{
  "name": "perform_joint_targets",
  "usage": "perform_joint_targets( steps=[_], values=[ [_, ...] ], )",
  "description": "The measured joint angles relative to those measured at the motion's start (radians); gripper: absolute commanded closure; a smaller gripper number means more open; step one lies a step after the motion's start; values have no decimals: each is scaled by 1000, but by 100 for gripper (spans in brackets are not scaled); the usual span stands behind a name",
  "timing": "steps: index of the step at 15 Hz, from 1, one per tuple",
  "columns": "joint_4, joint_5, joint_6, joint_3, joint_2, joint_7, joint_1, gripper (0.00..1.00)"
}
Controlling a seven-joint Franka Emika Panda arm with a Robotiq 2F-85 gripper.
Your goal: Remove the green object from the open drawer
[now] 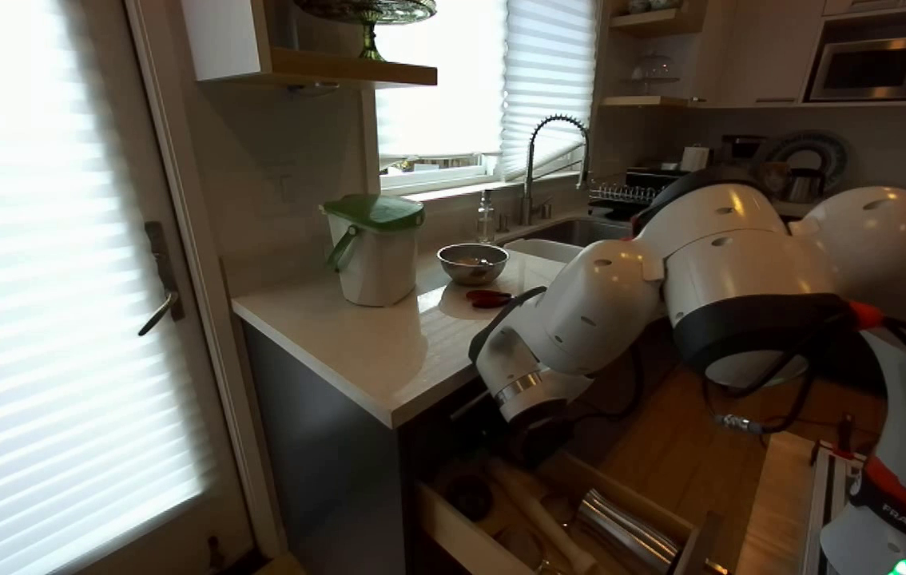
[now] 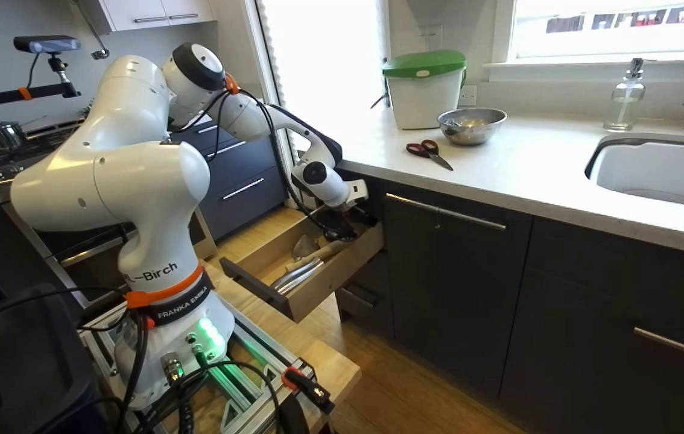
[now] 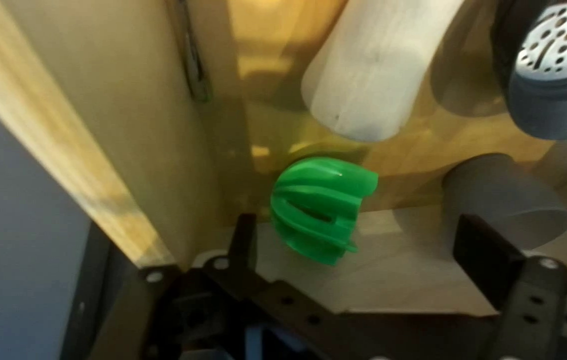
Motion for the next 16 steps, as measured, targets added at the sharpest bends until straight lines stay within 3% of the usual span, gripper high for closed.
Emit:
perform_joint_targets(
  steps=[16],
  values=[
    [5,-63,153,104,-57,11,-59,0]
  ],
)
